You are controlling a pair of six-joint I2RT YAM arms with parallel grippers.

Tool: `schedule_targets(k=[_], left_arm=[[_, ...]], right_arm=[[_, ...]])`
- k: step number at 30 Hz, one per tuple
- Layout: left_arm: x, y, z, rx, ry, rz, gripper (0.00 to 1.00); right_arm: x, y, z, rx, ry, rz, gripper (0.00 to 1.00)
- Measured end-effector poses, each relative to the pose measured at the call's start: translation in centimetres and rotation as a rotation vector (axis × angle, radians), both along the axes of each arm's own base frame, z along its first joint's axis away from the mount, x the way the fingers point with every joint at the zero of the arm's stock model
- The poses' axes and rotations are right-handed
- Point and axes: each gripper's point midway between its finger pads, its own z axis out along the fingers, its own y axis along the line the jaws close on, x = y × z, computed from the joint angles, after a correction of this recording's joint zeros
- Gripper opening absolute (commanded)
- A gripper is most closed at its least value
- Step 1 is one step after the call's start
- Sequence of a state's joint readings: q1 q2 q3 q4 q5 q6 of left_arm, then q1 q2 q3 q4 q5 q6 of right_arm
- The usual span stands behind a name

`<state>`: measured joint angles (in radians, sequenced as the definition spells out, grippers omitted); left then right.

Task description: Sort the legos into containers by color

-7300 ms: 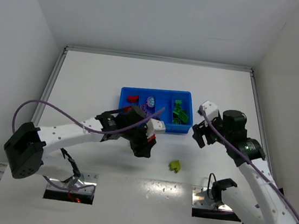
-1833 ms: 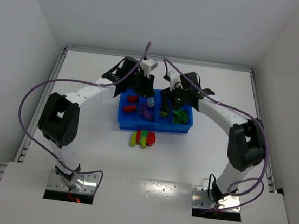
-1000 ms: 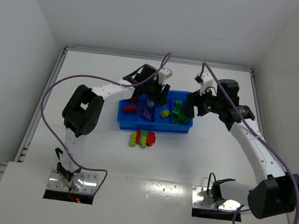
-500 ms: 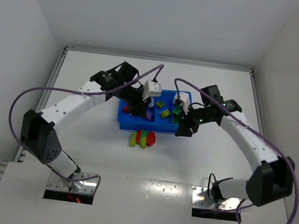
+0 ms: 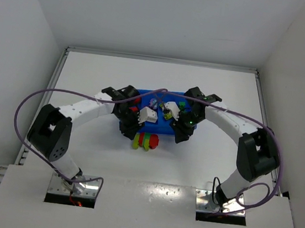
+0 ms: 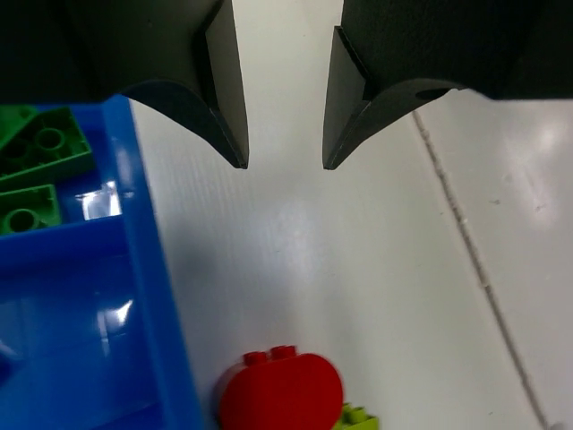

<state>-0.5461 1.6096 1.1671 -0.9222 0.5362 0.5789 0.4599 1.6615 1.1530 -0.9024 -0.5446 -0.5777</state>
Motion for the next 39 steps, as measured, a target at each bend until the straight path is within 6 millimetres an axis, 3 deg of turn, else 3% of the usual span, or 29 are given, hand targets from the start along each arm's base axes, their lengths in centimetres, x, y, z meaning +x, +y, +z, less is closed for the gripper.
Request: schedule_targets(k=[11, 17, 22, 27, 29, 31, 32, 35, 39], left_arm=[[5.5, 0.7, -1.0, 0.030, -0.267, 0.236, 0.25], [7.0, 1.1, -1.4, 0.046, -0.325, 0.309, 0.25], [8.2, 1.2, -1.3, 0.048, -0.366, 0.363, 0.25], [8.8, 1.4, -1.4, 0.044, -0.389, 0.403, 0.44], [8.7, 1.5, -1.4, 0.037, -0.391, 0.410, 0.55], [8.2, 1.6, -1.2, 0.020, -0.384, 0.401, 0.63], [7.9, 1.6, -0.9, 0.007, -0.382, 0.390, 0.76], [6.6, 1.5, 0.1, -0.037, -0.359, 0.337, 0.78], [4.4, 1.0, 0.5, -0.077, -0.303, 0.249, 0.80]], right_arm=[[4.8, 0.4, -1.0, -0.029, -0.161, -0.129, 0.39], [6.3, -0.4, -2.4, -0.082, -0.220, -0.199, 0.40], [7.9, -0.6, -2.4, -0.098, -0.276, -0.254, 0.45], [8.3, -0.5, -2.4, -0.088, -0.289, -0.280, 0.58], [7.9, -0.2, -2.1, -0.069, -0.278, -0.275, 0.64], [7.2, 0.2, -1.0, -0.026, -0.266, -0.261, 0.70], [6.7, 0.4, -0.2, 0.005, -0.259, -0.255, 0.71], [4.9, 1.2, 3.8, 0.120, -0.269, -0.220, 0.79], [2.4, 2.0, 9.3, 0.272, -0.319, -0.163, 0.81]])
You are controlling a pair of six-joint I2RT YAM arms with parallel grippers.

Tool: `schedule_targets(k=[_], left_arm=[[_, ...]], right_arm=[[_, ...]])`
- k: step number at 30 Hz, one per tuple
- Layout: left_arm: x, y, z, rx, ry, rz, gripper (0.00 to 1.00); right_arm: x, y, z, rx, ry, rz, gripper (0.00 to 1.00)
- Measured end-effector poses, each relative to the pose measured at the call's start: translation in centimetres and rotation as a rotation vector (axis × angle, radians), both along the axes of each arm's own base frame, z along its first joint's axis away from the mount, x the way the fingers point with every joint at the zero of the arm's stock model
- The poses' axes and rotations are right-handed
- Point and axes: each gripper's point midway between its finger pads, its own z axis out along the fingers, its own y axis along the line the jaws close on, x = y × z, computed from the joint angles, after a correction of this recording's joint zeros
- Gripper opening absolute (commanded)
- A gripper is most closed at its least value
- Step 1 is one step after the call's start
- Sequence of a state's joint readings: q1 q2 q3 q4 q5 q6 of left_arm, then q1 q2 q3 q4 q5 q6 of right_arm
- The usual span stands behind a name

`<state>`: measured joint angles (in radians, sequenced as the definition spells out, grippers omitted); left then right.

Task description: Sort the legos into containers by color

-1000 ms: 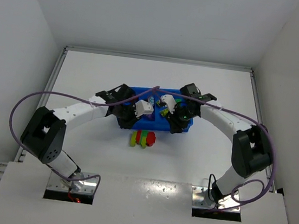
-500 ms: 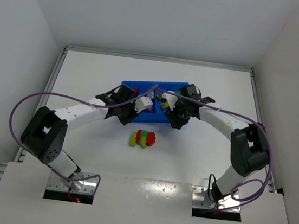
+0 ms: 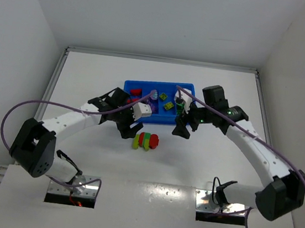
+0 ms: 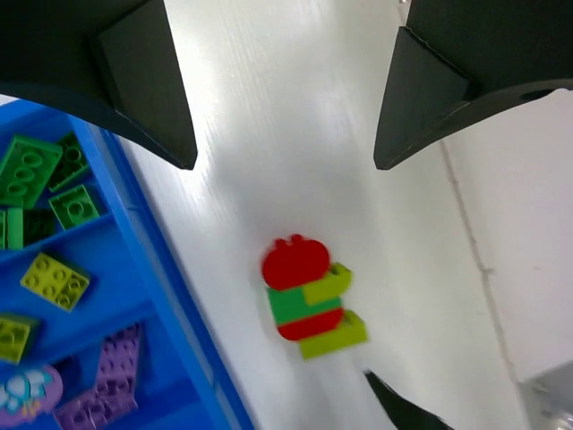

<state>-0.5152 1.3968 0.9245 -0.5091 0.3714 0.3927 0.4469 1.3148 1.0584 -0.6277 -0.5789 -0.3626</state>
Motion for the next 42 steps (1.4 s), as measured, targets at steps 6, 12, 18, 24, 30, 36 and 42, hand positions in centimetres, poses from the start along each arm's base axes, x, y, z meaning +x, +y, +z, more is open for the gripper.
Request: schedule_targets(k=[6, 12, 18, 24, 30, 36, 42], left_arm=[[-2.4, 0.1, -1.3, -0.008, 0.091, -0.036, 0.99], [-3.7, 0.0, -2.8, 0.003, 0.147, 0.020, 0.75], [-3.9, -1.2, -2.6, -0.001, 0.161, 0.110, 0.69], [-3.8, -2.4, -2.3, -0.033, 0.181, 0.214, 0.69], [-4.6, -3.2, -2.8, -0.034, 0.216, 0.265, 0.62], [-5.2, -3.6, -4.0, -0.006, 0.254, 0.288, 0.61], [-5.1, -3.4, -5.5, 0.029, 0.279, 0.323, 0.56]], right_arm=[[-2.2, 0.0, 1.8, 0.059, 0.013, 0.022, 0.81], [-3.1, -0.8, -0.2, 0.028, 0.088, -0.017, 0.81], [-3.0, -1.2, -0.3, 0.026, 0.096, -0.050, 0.81], [-3.1, -1.5, -0.6, 0.018, 0.100, -0.064, 0.81], [-3.1, -1.9, -0.9, 0.009, 0.101, -0.083, 0.81], [-3.1, -2.1, -1.2, 0.002, 0.104, -0.089, 0.81], [-3.1, -2.1, -1.2, 0.002, 0.104, -0.089, 0.81]])
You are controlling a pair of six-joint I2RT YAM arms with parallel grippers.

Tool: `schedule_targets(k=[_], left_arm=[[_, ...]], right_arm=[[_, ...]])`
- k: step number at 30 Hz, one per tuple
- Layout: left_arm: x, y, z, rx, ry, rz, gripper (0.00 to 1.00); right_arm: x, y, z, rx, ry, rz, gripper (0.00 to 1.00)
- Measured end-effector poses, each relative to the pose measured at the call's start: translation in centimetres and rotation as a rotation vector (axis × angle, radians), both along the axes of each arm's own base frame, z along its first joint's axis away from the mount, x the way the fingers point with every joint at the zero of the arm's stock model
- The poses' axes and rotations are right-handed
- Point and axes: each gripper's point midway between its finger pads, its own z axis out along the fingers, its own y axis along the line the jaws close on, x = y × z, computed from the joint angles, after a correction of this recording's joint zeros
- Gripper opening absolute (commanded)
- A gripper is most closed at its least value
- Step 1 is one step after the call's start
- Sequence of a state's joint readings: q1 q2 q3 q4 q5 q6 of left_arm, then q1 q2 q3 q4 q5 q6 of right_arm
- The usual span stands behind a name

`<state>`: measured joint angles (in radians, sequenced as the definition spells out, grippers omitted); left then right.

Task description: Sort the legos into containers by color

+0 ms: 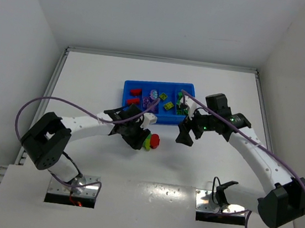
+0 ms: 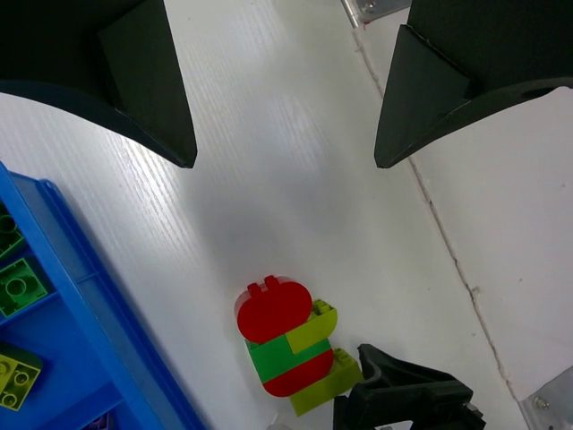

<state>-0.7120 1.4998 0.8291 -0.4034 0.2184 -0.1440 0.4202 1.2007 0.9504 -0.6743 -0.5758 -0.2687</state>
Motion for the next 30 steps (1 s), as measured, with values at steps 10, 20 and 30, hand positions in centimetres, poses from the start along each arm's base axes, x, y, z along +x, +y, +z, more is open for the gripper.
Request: schedule_targets(k=[10, 20, 30], left_arm=[[0.1, 0.5, -2.4, 0.057, 0.039, 0.030, 0.48], [0.6, -0.1, -2.5, 0.038, 0.029, 0.042, 0.56], [2.1, -0.7, -2.7, 0.036, -0.008, 0.077, 0.09]], right_arm=[[0.0, -0.2, -0.3, -0.010, 0.001, -0.006, 0.81], [0.0, -0.3, -0.4, -0.016, 0.001, -0.010, 0.81], [0.0, -0.3, -0.5, -0.016, 0.004, -0.012, 0.81]])
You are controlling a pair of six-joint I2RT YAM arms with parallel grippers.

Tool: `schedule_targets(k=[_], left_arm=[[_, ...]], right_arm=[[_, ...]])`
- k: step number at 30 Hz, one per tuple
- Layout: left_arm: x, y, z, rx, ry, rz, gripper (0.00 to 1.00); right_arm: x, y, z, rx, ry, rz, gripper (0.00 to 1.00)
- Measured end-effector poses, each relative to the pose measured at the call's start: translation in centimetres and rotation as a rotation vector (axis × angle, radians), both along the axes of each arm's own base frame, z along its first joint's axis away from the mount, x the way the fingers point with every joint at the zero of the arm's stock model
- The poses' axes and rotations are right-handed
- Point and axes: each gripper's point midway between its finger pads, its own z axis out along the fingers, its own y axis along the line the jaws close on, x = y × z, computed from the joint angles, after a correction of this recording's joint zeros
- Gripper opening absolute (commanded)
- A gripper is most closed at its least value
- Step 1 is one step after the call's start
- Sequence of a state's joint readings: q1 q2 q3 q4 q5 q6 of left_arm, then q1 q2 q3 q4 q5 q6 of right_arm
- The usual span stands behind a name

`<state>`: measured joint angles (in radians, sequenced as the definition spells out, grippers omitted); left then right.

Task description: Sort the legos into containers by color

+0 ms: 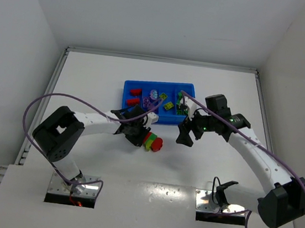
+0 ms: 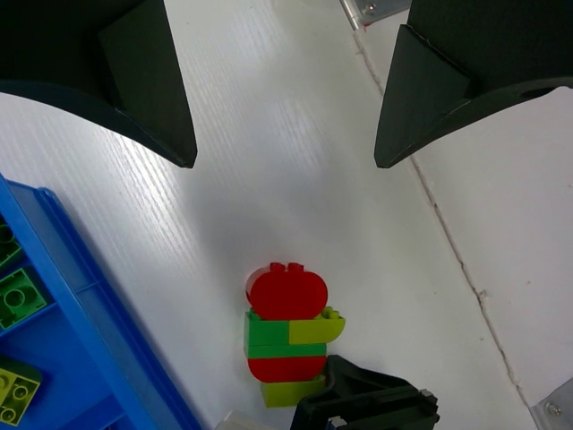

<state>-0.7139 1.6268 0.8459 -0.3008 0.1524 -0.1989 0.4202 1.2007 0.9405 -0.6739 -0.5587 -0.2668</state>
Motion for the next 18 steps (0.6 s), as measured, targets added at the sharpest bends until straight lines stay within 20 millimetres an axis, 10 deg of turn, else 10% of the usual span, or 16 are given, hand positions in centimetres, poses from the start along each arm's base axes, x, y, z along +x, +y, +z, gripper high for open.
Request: schedule_targets(k=[9, 18], left_arm=[[0.1, 1.5, 0.7, 0.023, -0.067, 0.032, 0.00], [1.2, 2.0, 9.0, -0.136, -0.277, 0.144, 0.00]], right_arm=[[-0.2, 0.1, -1.3, 0.106, 0.136, -0.118, 0.82], [2.3, 1.7, 0.5, 0.338, 0.316, -0.248, 0.82]])
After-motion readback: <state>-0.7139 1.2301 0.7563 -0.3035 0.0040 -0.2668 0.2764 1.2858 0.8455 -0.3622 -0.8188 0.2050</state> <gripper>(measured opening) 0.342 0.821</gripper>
